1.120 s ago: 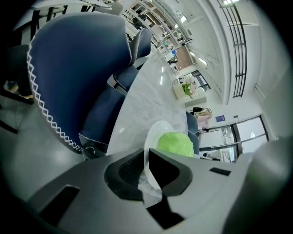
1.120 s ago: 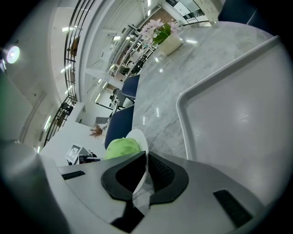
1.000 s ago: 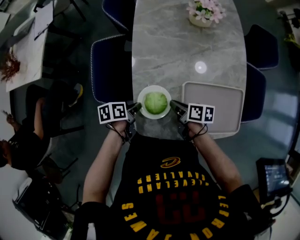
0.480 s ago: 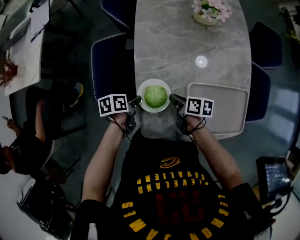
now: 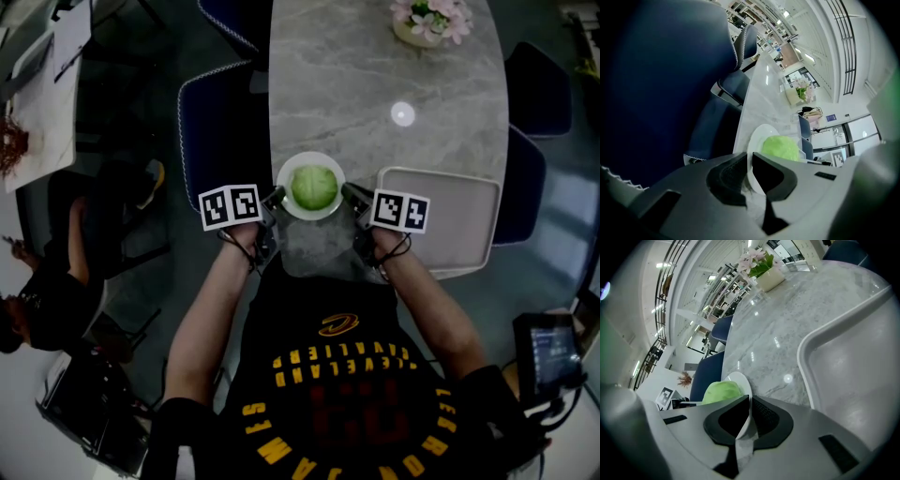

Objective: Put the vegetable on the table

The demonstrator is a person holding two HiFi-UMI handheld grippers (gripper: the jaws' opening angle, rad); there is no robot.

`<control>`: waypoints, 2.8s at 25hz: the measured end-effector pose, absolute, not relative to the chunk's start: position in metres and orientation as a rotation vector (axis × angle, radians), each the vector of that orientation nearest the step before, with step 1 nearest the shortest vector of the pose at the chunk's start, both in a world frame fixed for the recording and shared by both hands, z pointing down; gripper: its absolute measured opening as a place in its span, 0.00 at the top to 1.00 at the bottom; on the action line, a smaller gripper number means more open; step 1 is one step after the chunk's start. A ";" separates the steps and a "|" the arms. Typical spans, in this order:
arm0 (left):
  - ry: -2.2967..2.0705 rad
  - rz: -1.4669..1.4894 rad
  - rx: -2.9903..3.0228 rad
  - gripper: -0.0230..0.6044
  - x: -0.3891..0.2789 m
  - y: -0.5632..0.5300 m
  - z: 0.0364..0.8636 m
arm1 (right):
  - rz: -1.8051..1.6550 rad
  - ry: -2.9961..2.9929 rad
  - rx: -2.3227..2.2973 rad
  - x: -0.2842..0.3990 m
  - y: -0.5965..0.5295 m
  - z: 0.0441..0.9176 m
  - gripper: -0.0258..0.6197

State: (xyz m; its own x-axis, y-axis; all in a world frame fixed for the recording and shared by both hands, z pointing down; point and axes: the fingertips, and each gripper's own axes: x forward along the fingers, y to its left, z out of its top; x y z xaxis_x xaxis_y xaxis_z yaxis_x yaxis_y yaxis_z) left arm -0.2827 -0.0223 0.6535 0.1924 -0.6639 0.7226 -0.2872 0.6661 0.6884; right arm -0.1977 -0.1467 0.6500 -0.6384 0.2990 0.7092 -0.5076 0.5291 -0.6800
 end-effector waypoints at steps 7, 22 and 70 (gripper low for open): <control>-1.425 -0.278 0.857 0.91 -0.283 -0.017 0.654 | 1.177 -1.919 0.166 -0.200 -0.142 0.649 0.92; -1.579 -0.011 0.905 0.88 -0.286 -0.019 0.655 | 0.904 -1.969 0.080 -0.202 -0.140 0.655 0.92; -1.954 -0.083 1.601 0.96 -0.116 -0.180 0.410 | 0.542 -2.698 -0.056 -0.083 -0.208 0.431 0.95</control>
